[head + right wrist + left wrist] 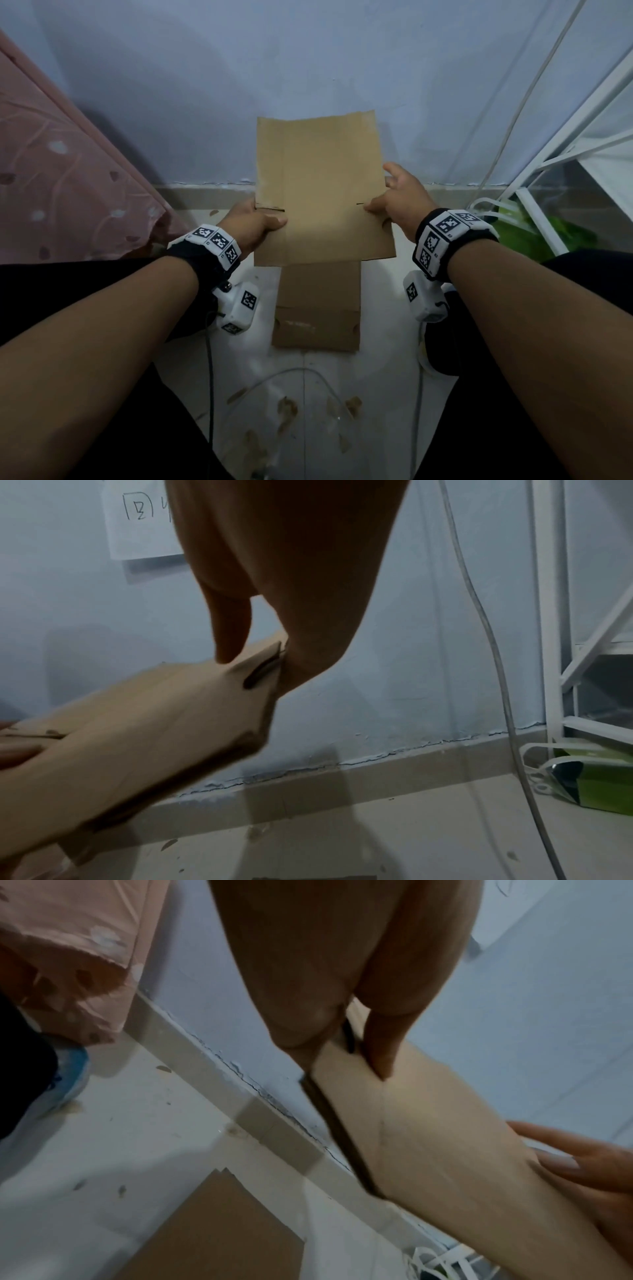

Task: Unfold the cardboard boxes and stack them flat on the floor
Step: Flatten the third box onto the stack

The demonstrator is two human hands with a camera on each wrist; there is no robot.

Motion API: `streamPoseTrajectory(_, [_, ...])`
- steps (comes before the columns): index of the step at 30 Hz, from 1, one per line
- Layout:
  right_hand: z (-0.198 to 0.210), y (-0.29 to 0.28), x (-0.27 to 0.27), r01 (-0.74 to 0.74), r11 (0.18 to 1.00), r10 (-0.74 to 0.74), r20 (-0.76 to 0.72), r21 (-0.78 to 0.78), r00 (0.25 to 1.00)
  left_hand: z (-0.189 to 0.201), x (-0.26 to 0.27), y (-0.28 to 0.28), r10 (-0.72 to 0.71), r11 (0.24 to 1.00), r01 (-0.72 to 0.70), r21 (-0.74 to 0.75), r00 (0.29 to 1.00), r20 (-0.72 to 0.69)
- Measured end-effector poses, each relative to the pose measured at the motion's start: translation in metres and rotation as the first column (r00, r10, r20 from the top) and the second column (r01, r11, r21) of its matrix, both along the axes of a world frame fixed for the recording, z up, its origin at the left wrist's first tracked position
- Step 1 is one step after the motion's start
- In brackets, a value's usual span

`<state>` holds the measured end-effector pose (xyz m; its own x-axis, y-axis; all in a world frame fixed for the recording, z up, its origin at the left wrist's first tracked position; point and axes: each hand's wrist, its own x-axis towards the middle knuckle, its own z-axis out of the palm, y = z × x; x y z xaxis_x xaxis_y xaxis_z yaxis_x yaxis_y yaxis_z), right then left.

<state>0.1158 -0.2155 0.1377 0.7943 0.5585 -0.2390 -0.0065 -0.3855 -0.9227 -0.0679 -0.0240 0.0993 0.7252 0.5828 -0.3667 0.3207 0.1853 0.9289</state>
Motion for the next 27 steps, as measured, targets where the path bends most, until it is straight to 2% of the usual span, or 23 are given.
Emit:
streamPoseTrajectory(3, [-0.003,0.000,-0.009,-0.099,0.990,0.097,-0.021,-0.096,0.995,0.001,0.003,-0.001,0.121,0.974,-0.111,0.195,0.992,-0.041])
streamPoseTrajectory(6, [-0.004,0.007,-0.020,-0.055,0.971,0.097,0.172,-0.234,0.980,0.002,0.007,-0.008,0.203,0.915,-0.162,0.370,0.976,-0.074])
streamPoseTrajectory(9, [-0.004,0.016,-0.030,0.007,0.963,0.084,0.328,-0.268,0.941,0.005,0.010,-0.025,0.315,0.806,-0.228,0.547,0.947,-0.070])
streamPoseTrajectory(12, [-0.011,0.022,-0.037,0.065,0.945,0.081,0.424,-0.319,0.902,0.008,0.013,-0.036,0.297,0.753,-0.180,0.634,0.951,-0.083])
streamPoseTrajectory(15, [-0.018,0.024,-0.038,0.100,0.933,0.076,0.462,-0.346,0.884,0.011,0.014,-0.036,0.251,0.775,-0.161,0.611,0.966,-0.065])
streamPoseTrajectory(18, [-0.022,0.028,-0.033,0.089,0.924,0.088,0.434,-0.373,0.897,0.010,0.013,-0.033,0.274,0.829,-0.241,0.505,0.962,0.009])
streamPoseTrajectory(21, [-0.023,0.028,-0.031,0.068,0.924,0.076,0.357,-0.375,0.931,0.009,0.014,-0.027,0.355,0.862,-0.338,0.377,0.935,0.027])
streamPoseTrajectory(24, [-0.024,0.027,-0.024,0.070,0.917,0.032,0.246,-0.393,0.969,0.007,0.015,-0.017,0.405,0.850,-0.361,0.384,0.913,-0.039])
streamPoseTrajectory(27, [-0.030,0.028,-0.014,0.037,0.903,0.010,0.108,-0.429,0.994,0.006,0.016,-0.015,0.412,0.858,-0.370,0.355,0.910,-0.048])
